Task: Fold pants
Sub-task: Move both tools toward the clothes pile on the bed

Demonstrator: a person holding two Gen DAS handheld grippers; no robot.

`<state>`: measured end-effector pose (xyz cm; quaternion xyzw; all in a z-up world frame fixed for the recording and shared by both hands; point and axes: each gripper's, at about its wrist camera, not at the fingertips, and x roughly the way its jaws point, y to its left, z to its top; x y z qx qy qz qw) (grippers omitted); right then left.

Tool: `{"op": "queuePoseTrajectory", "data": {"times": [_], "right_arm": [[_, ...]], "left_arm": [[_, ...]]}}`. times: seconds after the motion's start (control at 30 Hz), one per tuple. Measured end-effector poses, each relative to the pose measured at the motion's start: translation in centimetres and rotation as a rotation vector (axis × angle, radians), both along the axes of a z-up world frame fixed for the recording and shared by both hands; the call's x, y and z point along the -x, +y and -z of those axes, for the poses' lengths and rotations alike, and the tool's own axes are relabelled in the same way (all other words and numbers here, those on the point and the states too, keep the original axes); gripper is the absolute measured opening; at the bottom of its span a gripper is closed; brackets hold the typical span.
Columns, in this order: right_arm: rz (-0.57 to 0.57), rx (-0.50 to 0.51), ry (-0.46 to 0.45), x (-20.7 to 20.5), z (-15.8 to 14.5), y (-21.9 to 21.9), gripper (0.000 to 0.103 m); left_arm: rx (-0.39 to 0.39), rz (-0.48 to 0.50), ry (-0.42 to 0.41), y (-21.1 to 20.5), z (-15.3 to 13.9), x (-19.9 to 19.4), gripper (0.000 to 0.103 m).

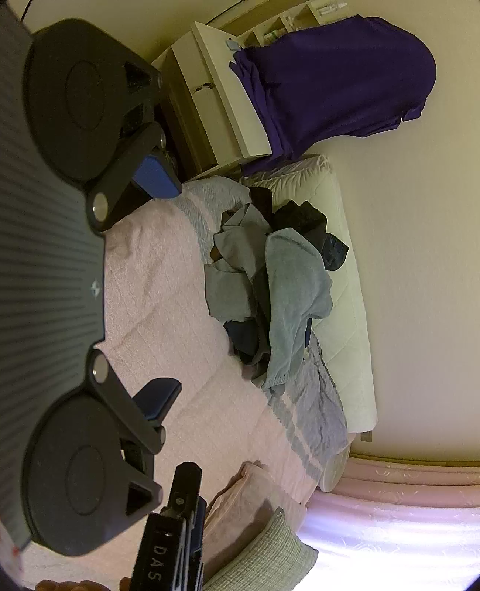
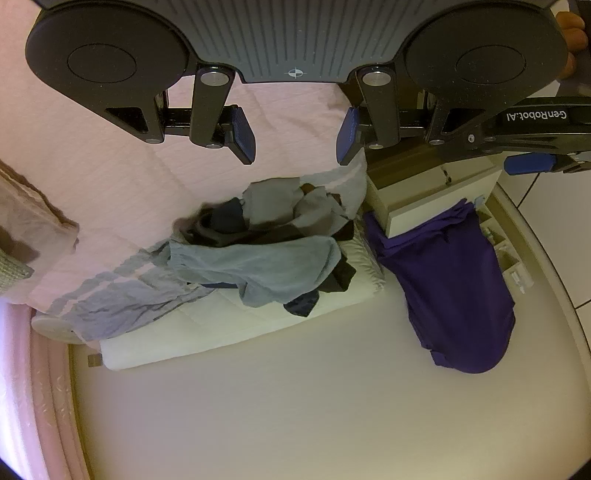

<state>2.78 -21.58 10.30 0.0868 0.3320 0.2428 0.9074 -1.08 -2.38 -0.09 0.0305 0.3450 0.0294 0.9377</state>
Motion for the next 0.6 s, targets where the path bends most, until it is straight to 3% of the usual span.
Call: {"op": "queuePoseTrajectory", "data": {"times": [0.6], "right_arm": [[-0.001,-0.041,0.018,-1.3,0.6,-1.4,0.046]], "left_arm": [[-0.025,0.006,0.008,-1.1,-0.1,-0.7,0.102]]}}
